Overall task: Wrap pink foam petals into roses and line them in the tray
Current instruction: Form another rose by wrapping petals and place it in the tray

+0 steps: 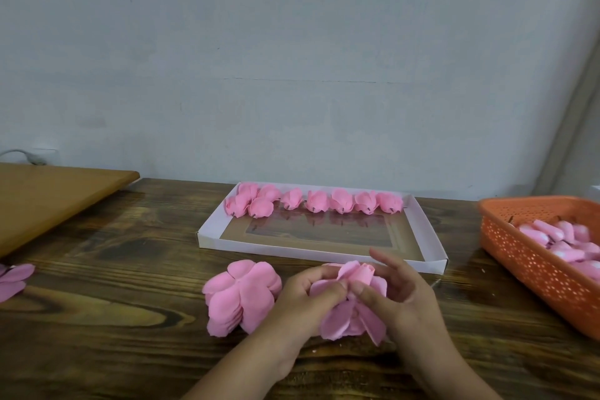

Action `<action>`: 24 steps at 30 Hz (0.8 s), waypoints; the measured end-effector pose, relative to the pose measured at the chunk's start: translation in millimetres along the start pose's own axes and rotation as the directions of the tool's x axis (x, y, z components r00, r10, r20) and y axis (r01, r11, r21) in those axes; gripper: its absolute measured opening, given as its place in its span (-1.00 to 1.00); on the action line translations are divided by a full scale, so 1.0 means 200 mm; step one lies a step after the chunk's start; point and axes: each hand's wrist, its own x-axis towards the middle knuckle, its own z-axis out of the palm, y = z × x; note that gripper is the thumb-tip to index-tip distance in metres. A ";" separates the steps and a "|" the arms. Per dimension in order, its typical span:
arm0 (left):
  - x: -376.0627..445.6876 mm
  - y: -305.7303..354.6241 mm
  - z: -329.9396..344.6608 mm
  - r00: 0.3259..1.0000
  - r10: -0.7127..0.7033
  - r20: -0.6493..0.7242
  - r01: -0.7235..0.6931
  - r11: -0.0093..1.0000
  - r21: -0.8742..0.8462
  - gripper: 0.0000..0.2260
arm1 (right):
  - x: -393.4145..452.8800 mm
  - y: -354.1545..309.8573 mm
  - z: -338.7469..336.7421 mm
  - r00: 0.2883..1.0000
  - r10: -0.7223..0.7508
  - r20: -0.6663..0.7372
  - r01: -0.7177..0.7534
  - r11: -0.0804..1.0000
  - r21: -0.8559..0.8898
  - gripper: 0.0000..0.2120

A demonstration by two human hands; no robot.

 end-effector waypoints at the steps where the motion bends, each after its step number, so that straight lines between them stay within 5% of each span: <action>1: 0.00 0.00 0.00 1.000 -0.010 0.000 0.010 1.000 -0.013 -0.83 | 0.00 -0.01 0.00 1.000 0.004 0.017 -0.004 1.000 0.021 -0.56; 6: 0.00 0.00 0.00 1.000 0.002 0.000 -0.002 0.999 -0.035 -0.77 | -0.01 -0.02 0.00 0.996 -0.074 0.044 0.075 0.997 -0.019 -0.83; 15: 0.00 -0.01 0.00 0.998 0.020 0.059 -0.017 0.998 -0.064 -0.81 | 0.00 -0.01 -0.01 0.990 0.077 0.117 -0.089 0.991 0.096 -0.67; 24: 0.00 -0.02 0.01 0.995 0.096 0.009 -0.097 0.992 0.081 -0.79 | -0.02 -0.01 0.00 0.996 -0.038 0.076 0.038 0.999 0.008 -0.74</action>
